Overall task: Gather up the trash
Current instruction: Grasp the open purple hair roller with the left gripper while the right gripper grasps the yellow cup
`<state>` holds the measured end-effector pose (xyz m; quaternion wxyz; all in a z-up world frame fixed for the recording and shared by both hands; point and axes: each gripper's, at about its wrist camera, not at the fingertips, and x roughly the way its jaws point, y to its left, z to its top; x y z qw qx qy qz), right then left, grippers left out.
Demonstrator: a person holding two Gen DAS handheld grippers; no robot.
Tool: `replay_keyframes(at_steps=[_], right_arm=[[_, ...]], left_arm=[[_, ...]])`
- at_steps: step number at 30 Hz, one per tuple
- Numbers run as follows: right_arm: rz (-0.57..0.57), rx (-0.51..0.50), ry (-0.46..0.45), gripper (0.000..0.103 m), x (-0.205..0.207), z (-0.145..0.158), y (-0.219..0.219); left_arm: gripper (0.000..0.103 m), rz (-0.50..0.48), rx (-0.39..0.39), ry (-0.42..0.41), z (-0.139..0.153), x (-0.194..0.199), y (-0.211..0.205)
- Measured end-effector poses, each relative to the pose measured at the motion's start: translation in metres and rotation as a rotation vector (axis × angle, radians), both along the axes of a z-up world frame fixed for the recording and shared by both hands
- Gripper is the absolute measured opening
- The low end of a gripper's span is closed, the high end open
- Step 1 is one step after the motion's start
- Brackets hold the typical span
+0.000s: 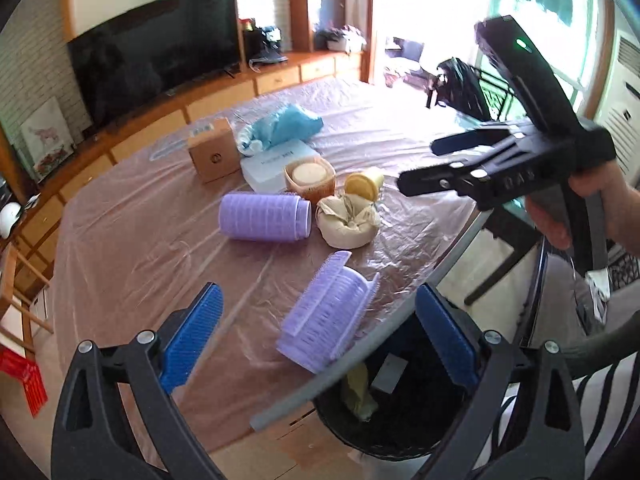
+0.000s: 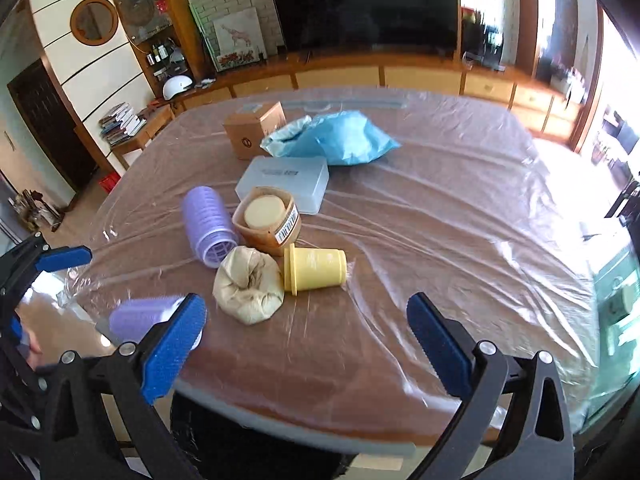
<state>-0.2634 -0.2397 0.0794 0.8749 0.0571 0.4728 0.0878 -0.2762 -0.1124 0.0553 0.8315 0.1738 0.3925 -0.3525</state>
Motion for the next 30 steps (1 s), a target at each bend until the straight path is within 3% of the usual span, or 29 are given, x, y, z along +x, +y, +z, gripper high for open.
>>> replay_keyframes(at_steps=[9, 10, 13, 15, 17, 22, 30], right_arm=[[0.023, 0.036, 0.084, 0.099, 0.027, -0.027, 0.010], [0.027, 0.041, 0.089, 0.098, 0.030, -0.028, 0.009], [0.034, 0.045, 0.099, 0.097, 0.033, -0.032, 0.011], [0.041, 0.053, 0.102, 0.092, 0.036, -0.034, 0.012], [0.047, 0.062, 0.105, 0.090, 0.037, -0.036, 0.011], [0.065, 0.074, 0.102, 0.088, 0.041, -0.039, 0.010], [0.083, 0.132, 0.105, 0.079, 0.045, -0.041, -0.001]], left_arm=[[0.097, -0.096, 0.013, 0.127, -0.020, 0.018, -0.008], [0.095, -0.102, 0.011, 0.153, -0.023, 0.022, -0.009], [0.076, -0.120, 0.006, 0.207, -0.029, 0.031, -0.011], [0.065, -0.129, 0.013, 0.219, -0.032, 0.033, -0.012], [0.061, -0.151, 0.019, 0.230, -0.033, 0.034, -0.014], [0.058, -0.216, 0.057, 0.224, -0.037, 0.027, -0.020], [0.054, -0.226, 0.051, 0.248, -0.040, 0.029, -0.021]])
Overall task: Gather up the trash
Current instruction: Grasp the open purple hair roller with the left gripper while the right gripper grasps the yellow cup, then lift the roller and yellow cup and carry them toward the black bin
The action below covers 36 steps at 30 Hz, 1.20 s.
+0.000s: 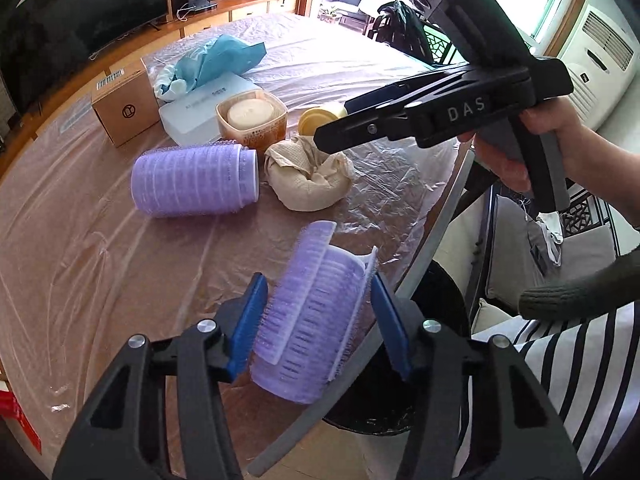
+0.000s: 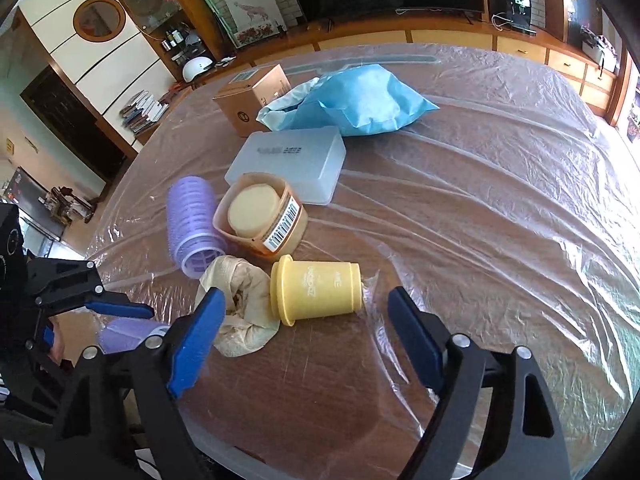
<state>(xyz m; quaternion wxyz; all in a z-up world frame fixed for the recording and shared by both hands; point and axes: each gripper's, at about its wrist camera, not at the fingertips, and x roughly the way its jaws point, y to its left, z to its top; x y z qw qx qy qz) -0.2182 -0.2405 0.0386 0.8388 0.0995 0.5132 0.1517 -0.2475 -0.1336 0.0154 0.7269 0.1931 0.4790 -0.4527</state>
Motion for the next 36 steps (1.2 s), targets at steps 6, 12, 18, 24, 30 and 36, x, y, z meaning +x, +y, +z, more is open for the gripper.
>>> replay_keyframes(at_steps=[6, 12, 18, 24, 30, 36], right_arm=[[-0.017, 0.012, 0.000, 0.078, 0.004, -0.002, -0.008], [0.024, -0.032, -0.017, 0.061, 0.002, 0.000, -0.006], [0.013, -0.011, -0.027, 0.043, 0.002, 0.003, -0.007], [0.001, -0.007, -0.021, 0.042, 0.000, 0.003, -0.013], [-0.018, -0.054, -0.026, 0.053, -0.007, -0.001, -0.011], [-0.026, -0.066, -0.039, 0.042, -0.008, 0.002, -0.011]], left_arm=[[0.051, -0.004, 0.003, -0.003, 0.000, 0.005, 0.001], [0.050, -0.002, 0.021, -0.035, 0.002, 0.005, -0.001], [0.048, 0.050, 0.027, -0.060, 0.001, 0.011, 0.002], [0.047, 0.115, 0.023, -0.066, 0.001, 0.013, 0.008], [0.048, 0.176, 0.039, -0.100, 0.000, 0.016, 0.011], [0.048, 0.194, 0.055, -0.132, 0.001, 0.015, 0.010]])
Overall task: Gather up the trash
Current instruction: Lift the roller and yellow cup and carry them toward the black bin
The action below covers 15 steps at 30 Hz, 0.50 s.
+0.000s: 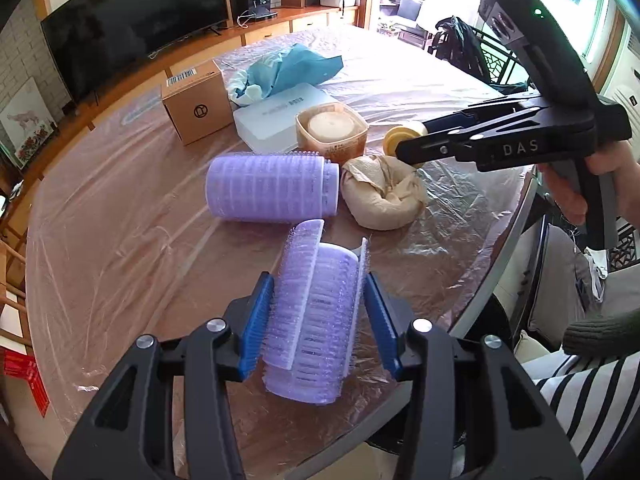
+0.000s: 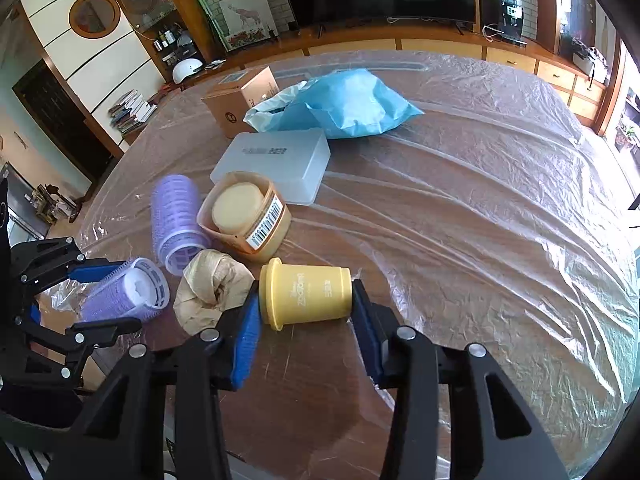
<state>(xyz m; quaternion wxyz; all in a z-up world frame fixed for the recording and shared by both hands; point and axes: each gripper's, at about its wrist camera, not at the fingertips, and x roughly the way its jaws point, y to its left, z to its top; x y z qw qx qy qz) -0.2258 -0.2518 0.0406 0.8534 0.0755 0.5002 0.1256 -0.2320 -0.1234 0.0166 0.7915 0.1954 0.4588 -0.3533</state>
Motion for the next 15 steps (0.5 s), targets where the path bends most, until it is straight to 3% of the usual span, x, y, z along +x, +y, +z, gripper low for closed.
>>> replay_keyframes(at_steps=[15], right_arm=[[-0.037, 0.041, -0.033, 0.042, -0.019, 0.020, -0.007]], left_arm=[[0.047, 0.117, -0.058, 0.000, 0.011, 0.001, 0.016]])
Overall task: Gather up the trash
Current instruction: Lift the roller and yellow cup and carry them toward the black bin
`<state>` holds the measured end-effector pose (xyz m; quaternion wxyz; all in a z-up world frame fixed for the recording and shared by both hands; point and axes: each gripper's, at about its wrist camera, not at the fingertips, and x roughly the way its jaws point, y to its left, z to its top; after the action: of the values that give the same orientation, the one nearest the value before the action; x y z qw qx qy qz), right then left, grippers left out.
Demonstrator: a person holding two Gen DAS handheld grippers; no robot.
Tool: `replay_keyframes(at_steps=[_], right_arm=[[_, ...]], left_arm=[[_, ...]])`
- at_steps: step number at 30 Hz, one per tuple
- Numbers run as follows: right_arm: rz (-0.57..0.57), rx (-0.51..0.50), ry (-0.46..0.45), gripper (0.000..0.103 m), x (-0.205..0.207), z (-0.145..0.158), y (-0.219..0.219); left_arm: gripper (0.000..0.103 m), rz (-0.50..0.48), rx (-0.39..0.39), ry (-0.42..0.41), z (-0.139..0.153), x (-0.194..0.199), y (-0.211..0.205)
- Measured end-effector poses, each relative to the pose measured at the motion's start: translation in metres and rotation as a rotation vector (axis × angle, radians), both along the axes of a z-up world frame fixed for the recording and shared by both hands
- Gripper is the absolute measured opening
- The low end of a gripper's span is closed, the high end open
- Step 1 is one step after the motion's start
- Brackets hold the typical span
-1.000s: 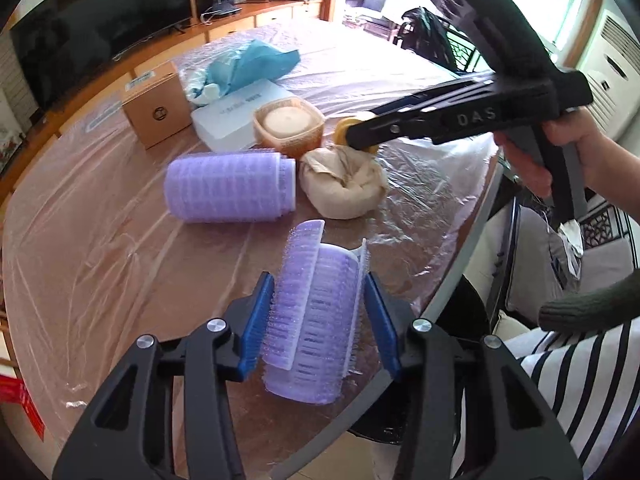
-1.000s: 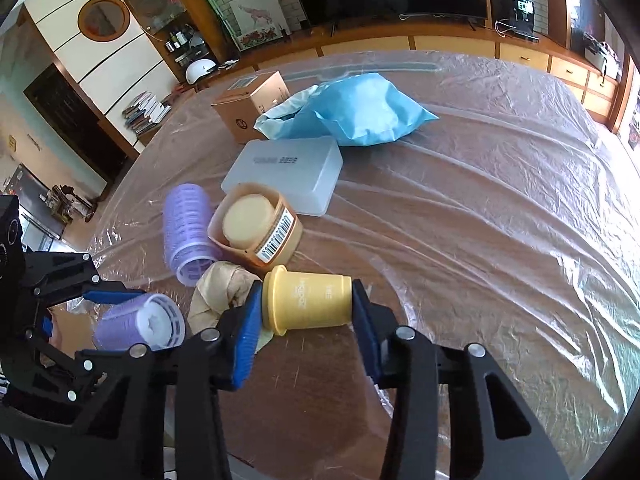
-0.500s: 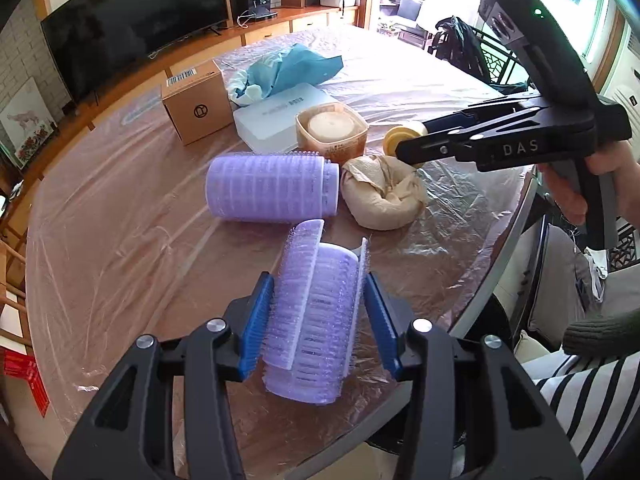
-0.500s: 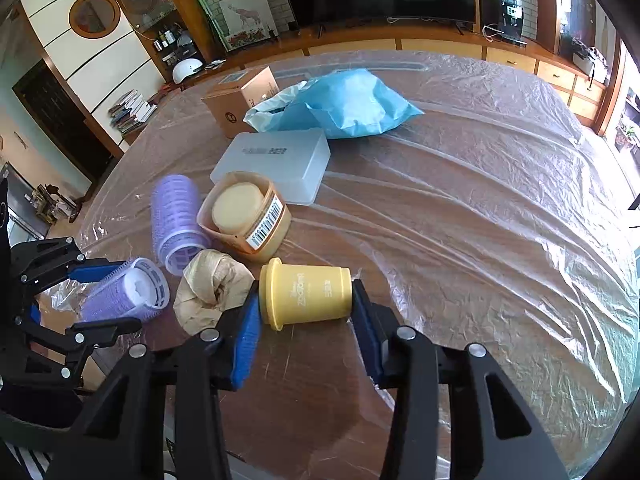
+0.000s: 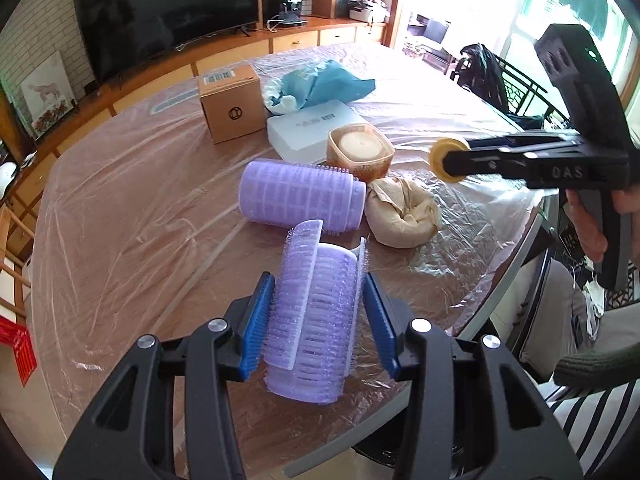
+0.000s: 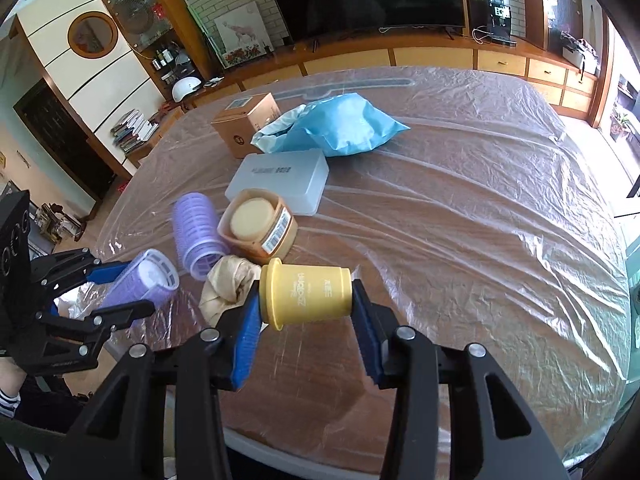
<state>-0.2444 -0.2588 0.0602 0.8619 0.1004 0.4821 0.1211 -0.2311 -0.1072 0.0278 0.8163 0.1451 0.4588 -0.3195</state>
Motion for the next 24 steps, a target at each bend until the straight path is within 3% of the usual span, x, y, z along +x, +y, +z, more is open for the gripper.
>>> replay_keyframes(at_steps=[16, 24], right_arm=[[0.033, 0.000, -0.025, 0.042, -0.034, 0.018, 0.010], [0.072, 0.014, -0.032, 0.042, -0.049, 0.026, 0.018]], left_arm=[[0.047, 0.037, -0.068, 0.002, 0.013, -0.008, 0.009], [0.047, 0.003, -0.105, -0.012, 0.028, -0.019, 0.009]])
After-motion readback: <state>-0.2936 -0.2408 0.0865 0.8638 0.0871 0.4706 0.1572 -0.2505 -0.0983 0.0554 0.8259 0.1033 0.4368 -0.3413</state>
